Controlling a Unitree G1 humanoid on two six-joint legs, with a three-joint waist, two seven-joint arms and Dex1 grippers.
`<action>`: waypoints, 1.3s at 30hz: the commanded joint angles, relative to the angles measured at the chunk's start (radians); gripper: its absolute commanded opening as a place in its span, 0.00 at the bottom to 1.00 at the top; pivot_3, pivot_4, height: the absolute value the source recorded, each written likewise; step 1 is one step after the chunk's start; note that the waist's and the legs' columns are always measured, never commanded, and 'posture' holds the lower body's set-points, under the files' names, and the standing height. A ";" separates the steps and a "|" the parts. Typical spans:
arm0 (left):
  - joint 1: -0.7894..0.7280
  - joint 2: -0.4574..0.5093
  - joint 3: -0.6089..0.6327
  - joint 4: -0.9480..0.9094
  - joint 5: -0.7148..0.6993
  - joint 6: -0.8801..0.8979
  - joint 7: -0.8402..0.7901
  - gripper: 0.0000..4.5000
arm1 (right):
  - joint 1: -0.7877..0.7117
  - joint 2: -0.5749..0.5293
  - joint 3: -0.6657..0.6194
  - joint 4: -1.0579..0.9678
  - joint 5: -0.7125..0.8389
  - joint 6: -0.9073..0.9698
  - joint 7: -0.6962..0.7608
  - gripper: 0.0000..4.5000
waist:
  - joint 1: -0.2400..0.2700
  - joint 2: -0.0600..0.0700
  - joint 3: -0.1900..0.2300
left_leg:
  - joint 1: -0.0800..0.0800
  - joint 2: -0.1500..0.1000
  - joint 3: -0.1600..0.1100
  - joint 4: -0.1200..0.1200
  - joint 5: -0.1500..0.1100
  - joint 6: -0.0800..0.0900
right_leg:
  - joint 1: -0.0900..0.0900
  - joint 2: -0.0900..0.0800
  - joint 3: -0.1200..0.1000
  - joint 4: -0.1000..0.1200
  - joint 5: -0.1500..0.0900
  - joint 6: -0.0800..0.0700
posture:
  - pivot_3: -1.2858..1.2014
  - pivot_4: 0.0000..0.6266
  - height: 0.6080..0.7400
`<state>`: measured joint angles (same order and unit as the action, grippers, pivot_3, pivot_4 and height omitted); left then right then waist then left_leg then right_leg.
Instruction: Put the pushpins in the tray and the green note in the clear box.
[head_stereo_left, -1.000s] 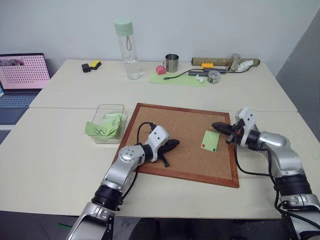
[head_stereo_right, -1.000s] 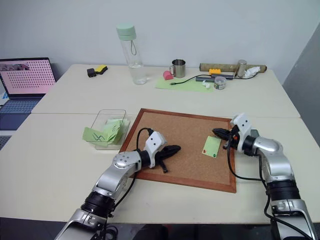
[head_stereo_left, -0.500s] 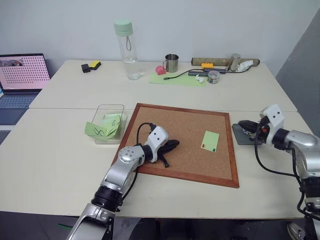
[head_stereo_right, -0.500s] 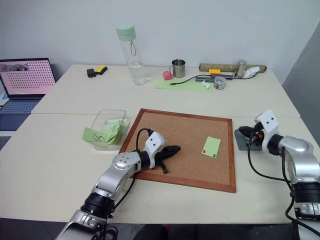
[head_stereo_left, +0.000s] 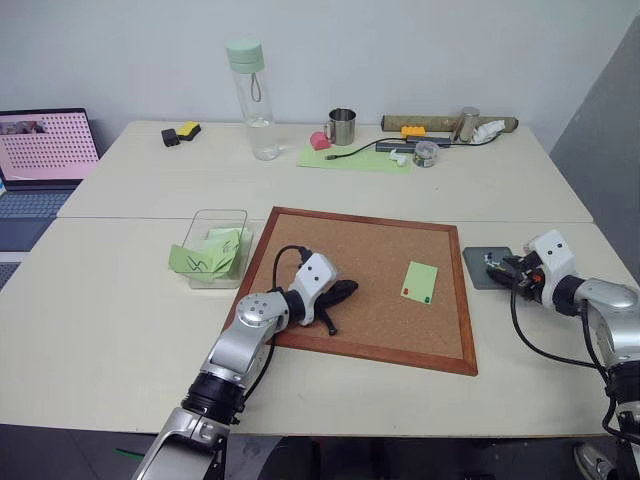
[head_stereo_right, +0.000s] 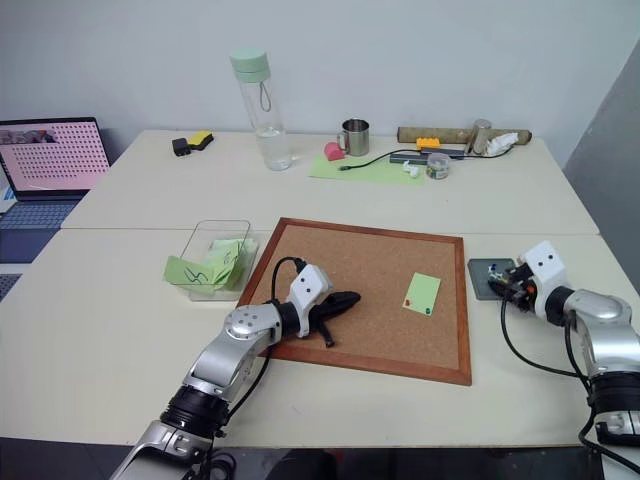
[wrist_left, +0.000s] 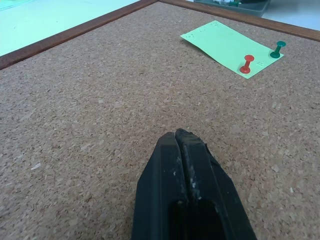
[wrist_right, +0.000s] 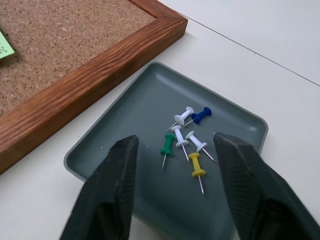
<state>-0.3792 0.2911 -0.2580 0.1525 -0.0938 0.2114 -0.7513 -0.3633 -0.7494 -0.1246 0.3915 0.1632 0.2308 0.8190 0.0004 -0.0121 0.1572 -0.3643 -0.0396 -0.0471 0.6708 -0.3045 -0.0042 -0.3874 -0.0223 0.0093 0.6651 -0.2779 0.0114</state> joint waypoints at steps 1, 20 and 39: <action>0.031 0.008 -0.025 0.018 0.017 0.020 -0.012 0.00 | 0.027 -0.040 -0.025 -0.174 0.070 0.015 0.091 0.76 | 0.000 0.000 0.000 | 0.000 0.000 0.000 0.000 0.000 0.000 | 0.000 0.000 0.000 0.000 0.000 0.000 | 0.52 0.24 1.00; 0.037 0.007 -0.034 0.011 0.022 0.029 -0.014 0.00 | 0.117 0.065 0.154 -0.382 0.070 0.019 0.150 0.76 | 0.001 0.000 -0.001 | 0.000 0.000 -0.001 0.000 0.000 0.000 | 0.000 0.000 0.000 -0.001 0.000 0.000 | 0.52 0.24 1.00; 0.050 0.010 -0.034 0.001 0.026 0.033 -0.013 0.00 | 0.128 0.079 0.151 -0.360 0.084 -0.006 0.187 0.01 | 0.001 0.000 -0.001 | 0.000 0.000 -0.001 0.000 0.000 0.000 | 0.000 0.000 0.000 -0.001 0.000 0.000 | 0.52 0.24 1.00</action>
<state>-0.3598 0.2925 -0.2624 0.1286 -0.0879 0.2149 -0.7534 -0.2311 -0.6602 0.0461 0.0467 0.2462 0.2390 1.0056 0.0012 -0.0122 0.1562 -0.3641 -0.0397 -0.0479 0.6710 -0.3045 -0.0042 -0.3870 -0.0223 0.0089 0.6646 -0.2780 0.0116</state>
